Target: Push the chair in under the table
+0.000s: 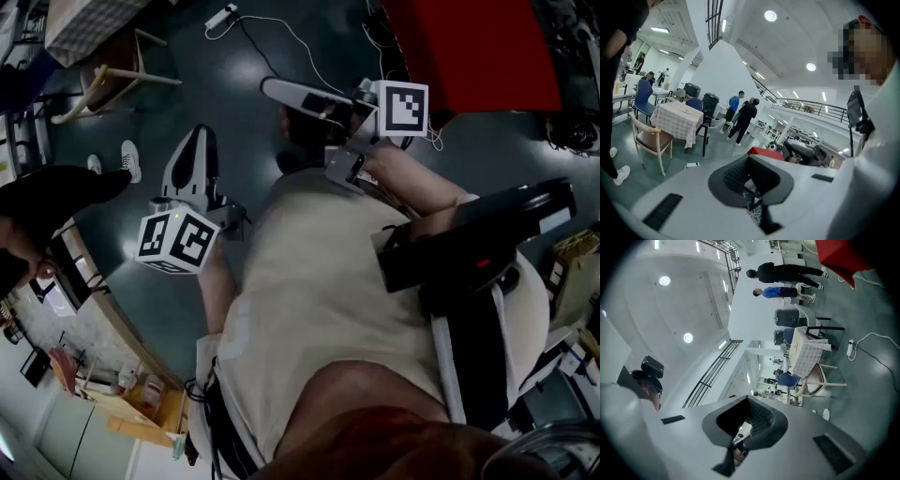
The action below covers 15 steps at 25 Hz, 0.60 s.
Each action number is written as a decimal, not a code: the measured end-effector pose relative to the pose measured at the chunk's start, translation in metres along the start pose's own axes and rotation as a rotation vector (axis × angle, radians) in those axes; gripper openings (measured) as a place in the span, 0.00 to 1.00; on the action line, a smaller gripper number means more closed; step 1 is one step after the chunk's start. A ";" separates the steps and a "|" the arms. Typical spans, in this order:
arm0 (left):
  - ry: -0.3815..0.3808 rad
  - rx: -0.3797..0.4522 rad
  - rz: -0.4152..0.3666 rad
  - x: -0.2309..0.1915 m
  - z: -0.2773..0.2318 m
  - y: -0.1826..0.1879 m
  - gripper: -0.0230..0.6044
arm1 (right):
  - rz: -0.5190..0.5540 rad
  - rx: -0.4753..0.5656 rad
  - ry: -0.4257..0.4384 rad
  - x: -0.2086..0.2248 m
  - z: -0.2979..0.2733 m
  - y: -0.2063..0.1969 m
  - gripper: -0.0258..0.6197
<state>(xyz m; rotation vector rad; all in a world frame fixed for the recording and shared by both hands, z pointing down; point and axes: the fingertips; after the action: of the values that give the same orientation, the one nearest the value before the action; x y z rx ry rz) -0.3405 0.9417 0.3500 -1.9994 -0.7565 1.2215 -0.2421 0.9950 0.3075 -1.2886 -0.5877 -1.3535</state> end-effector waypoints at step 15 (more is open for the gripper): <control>0.119 0.011 0.054 -0.008 -0.044 0.013 0.05 | -0.061 -0.081 0.018 0.023 -0.003 0.035 0.06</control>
<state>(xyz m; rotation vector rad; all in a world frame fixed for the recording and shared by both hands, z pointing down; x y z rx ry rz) -0.3019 0.9173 0.3595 -2.0746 -0.6405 1.1235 -0.2066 0.9749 0.3166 -1.3313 -0.5688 -1.4504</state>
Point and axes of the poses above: the fingertips, and each gripper's own axes: z backward along the fingers, x to its right, y out of its top, and after that the axes turned 6 degrees about z, right-handed
